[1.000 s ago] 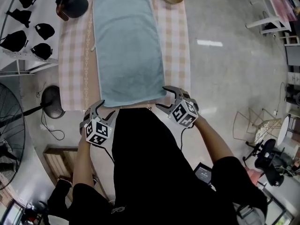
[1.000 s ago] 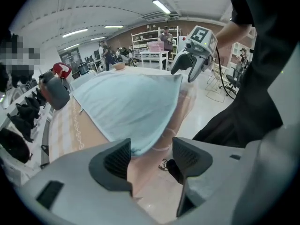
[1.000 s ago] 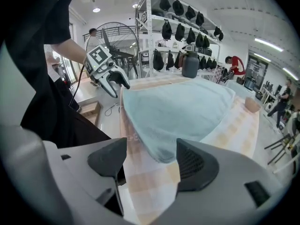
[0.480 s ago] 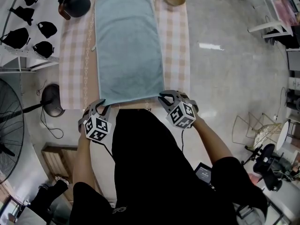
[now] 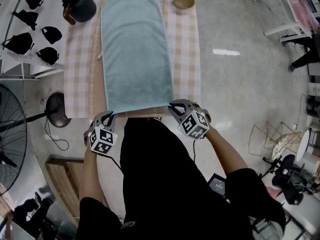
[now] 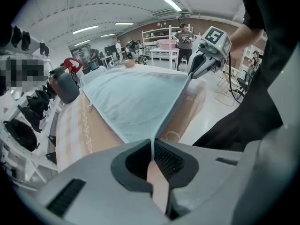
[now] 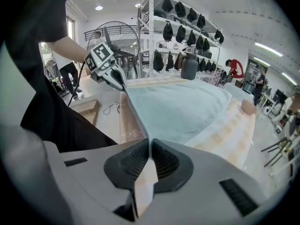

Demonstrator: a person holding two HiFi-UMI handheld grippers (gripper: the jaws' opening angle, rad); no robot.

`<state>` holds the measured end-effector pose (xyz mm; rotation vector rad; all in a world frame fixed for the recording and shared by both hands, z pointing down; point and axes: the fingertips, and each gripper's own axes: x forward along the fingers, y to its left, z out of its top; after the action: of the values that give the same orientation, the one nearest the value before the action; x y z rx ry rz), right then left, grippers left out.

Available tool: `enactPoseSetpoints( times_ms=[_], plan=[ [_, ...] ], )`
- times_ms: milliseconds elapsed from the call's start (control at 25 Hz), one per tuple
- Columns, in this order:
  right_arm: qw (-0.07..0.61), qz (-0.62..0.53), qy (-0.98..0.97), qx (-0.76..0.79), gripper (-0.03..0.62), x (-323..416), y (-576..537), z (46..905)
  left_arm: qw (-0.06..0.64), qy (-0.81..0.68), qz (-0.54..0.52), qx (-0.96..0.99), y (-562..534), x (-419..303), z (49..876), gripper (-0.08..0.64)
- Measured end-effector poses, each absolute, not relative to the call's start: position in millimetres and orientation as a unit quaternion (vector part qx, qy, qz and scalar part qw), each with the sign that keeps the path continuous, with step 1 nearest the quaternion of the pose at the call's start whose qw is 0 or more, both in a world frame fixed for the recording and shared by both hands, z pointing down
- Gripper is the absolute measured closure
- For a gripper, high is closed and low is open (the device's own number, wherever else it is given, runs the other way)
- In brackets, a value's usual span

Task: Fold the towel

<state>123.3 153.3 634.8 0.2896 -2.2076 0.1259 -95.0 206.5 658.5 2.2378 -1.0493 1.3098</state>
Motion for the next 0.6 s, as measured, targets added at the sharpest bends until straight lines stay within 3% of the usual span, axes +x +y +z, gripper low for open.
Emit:
enactPoseSetpoints(
  times_ms=[280,600],
  plan=[
    [0.428,0.066,-0.895,0.105,0.568,135.2,176.3,615.1,0.225,-0.353,0.43,0.8,229.4,-79.8,641.0,0.545],
    [0.391,0.052,-0.908,0.143,0.571,131.5,159.3,573.6,0.21,-0.398,0.404,0.796,209.9,-84.5,598.0,0.546]
  ],
)
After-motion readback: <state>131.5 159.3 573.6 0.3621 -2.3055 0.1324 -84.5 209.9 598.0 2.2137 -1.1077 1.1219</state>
